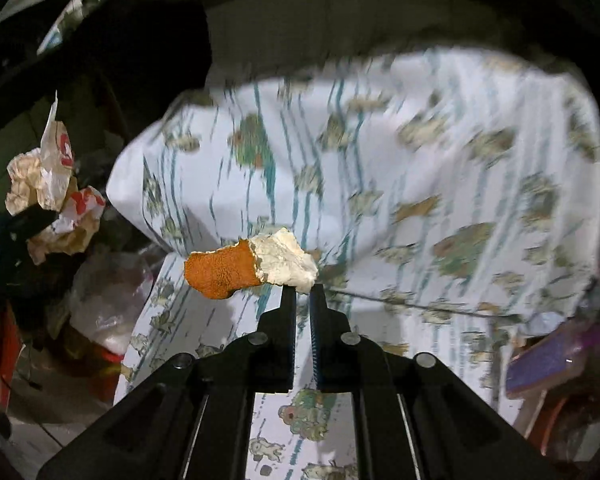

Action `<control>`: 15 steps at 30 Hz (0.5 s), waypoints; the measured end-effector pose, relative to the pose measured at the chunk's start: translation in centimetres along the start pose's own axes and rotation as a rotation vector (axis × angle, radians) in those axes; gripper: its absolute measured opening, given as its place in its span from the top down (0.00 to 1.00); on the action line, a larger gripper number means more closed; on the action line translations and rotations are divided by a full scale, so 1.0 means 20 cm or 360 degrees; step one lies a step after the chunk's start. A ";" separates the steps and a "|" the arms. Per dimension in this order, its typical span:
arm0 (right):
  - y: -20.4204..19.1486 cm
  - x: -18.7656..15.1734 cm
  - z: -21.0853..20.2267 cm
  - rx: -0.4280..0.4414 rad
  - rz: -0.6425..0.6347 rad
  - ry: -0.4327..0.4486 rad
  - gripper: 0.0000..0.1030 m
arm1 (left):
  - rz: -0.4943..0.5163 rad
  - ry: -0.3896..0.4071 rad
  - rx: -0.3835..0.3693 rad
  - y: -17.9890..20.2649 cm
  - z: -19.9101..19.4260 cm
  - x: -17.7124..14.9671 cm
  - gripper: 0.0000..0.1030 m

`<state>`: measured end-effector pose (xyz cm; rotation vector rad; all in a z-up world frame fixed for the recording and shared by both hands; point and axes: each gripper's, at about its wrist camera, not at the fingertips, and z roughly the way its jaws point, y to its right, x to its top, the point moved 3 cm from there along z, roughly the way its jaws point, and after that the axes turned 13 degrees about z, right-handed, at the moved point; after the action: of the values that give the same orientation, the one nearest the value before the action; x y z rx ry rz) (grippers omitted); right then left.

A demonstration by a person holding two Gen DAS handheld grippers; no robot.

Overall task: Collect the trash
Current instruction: 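Carry the paper wrapper with the left tool while the right tool carries the fried piece to the basket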

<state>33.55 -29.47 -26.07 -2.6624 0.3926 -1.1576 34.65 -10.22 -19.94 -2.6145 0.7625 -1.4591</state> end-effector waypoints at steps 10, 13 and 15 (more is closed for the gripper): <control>-0.05 -0.21 -0.53 -0.0015 -0.0004 0.0274 0.94 | -0.0045 0.0170 -0.0066 0.12 -0.61 0.03 0.76; -0.07 -0.26 -0.69 0.0010 -0.0020 0.0344 0.94 | -0.0031 0.0228 -0.0071 0.15 -0.78 0.02 0.76; -0.08 -0.30 -0.79 0.0038 -0.0006 0.0370 0.94 | -0.0035 0.0273 -0.0053 0.16 -0.89 0.00 0.76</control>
<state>18.20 -27.41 -19.01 -2.5159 0.4092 -1.4694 18.97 -9.66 -11.01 -2.5537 0.7821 -1.7087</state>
